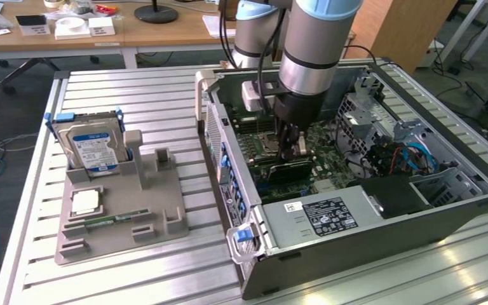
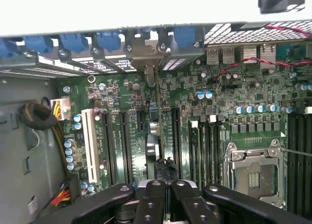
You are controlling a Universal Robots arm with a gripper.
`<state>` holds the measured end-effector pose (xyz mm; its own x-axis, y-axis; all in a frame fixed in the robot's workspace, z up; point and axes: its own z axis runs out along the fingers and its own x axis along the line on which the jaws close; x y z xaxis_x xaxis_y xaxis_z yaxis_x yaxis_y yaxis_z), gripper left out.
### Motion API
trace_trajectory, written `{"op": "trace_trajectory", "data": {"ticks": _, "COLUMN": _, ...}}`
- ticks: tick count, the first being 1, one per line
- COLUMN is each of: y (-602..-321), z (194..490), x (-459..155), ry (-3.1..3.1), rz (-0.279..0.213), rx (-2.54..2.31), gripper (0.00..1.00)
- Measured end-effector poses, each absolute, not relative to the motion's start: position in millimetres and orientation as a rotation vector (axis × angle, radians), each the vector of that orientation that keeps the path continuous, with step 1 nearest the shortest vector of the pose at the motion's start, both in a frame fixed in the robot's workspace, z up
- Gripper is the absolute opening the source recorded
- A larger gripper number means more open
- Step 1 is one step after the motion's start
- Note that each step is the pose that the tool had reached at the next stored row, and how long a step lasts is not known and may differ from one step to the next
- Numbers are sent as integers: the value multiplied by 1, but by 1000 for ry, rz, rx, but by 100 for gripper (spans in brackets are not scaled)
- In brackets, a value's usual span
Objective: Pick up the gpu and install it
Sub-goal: 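Press down on the gpu until it lock into place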
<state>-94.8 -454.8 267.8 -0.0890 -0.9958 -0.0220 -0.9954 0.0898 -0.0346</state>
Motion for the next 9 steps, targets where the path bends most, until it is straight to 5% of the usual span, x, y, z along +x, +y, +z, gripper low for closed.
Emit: {"op": "trace_trajectory", "data": {"ticks": 9, "y": -455, "z": 291, "x": -95, "ry": 2290, "rz": -17, "rx": -2093, "gripper": 11}}
